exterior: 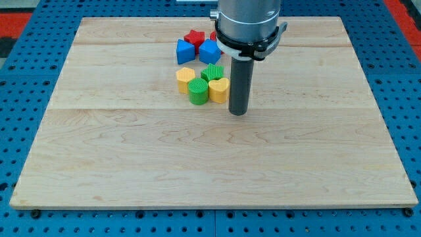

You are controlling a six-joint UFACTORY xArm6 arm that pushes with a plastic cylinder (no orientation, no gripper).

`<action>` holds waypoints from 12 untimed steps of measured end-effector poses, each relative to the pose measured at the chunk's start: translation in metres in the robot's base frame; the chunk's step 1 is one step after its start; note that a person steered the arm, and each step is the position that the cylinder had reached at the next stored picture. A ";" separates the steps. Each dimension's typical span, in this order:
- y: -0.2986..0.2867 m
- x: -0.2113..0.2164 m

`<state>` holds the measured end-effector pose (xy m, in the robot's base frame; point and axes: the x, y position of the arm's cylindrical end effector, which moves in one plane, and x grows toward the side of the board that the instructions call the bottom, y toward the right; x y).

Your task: Place the arm below to the blue cube

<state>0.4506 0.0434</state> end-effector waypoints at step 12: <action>-0.098 -0.125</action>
<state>0.3251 -0.0551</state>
